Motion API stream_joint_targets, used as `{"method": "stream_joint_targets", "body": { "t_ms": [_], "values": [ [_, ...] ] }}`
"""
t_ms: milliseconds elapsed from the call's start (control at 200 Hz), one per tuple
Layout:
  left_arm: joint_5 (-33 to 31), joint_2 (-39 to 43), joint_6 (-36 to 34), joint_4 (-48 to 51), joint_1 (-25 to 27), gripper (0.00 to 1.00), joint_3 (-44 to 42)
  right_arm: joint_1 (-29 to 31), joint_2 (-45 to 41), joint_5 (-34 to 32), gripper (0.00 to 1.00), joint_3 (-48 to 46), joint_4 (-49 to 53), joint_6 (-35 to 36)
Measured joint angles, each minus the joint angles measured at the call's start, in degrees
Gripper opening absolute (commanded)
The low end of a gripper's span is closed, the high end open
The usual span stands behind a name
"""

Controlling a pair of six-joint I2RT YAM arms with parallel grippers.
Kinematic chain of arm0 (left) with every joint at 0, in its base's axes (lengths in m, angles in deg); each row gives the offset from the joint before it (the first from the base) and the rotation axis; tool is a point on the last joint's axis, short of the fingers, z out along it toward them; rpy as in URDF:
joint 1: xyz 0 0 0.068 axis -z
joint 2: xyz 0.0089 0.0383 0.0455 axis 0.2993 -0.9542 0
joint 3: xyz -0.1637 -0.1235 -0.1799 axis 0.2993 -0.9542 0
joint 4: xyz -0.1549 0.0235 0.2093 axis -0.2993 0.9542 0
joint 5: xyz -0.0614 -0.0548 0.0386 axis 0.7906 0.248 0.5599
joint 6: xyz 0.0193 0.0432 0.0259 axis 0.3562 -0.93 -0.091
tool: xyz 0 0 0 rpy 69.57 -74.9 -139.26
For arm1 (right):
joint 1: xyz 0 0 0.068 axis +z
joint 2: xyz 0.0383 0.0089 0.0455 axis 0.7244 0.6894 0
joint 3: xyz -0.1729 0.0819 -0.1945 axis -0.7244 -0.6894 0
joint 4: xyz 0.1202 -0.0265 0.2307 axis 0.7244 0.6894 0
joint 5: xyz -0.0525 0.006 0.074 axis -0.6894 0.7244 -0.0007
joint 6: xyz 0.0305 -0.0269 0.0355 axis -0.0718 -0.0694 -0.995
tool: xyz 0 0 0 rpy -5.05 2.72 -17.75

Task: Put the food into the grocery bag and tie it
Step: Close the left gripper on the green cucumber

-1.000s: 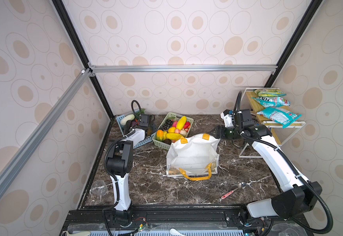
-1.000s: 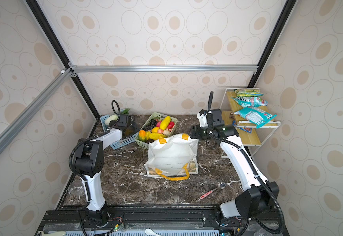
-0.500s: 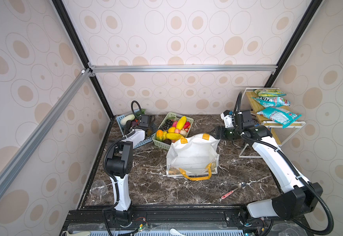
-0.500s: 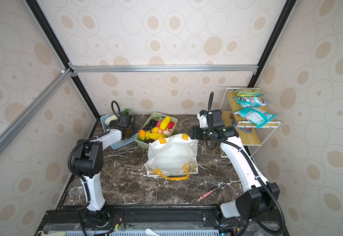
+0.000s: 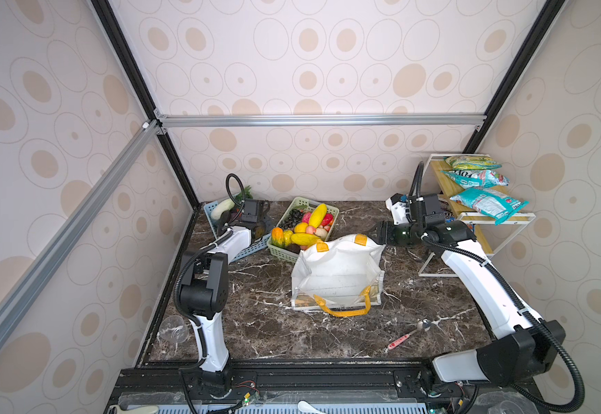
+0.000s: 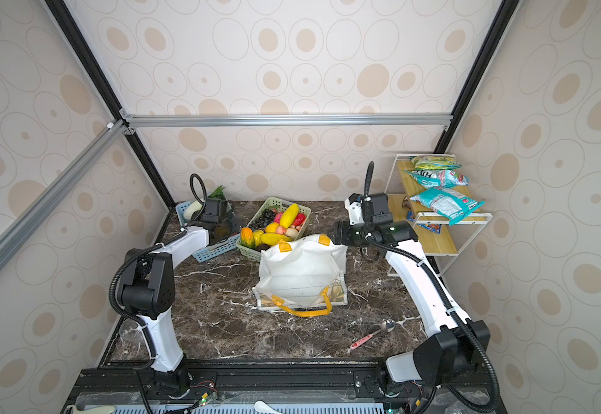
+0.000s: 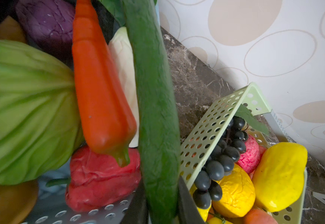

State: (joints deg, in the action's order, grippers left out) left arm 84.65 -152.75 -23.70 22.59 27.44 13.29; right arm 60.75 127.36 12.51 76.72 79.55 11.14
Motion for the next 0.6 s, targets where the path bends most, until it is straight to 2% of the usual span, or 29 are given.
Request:
{"method": "stream_joint_targets", "body": {
  "t_ms": [365,595],
  "values": [
    [-1.6,9.8,-1.8,1.4,0.0,0.24,-9.5,0.2,-0.3,0.4,0.61,-0.8,-0.8,-0.1],
    [-3.0,11.1,-3.1,3.0,-0.4,0.25,-14.7,0.2,-0.3,1.2,0.61,-0.9,-1.1,-0.1]
  ]
}}
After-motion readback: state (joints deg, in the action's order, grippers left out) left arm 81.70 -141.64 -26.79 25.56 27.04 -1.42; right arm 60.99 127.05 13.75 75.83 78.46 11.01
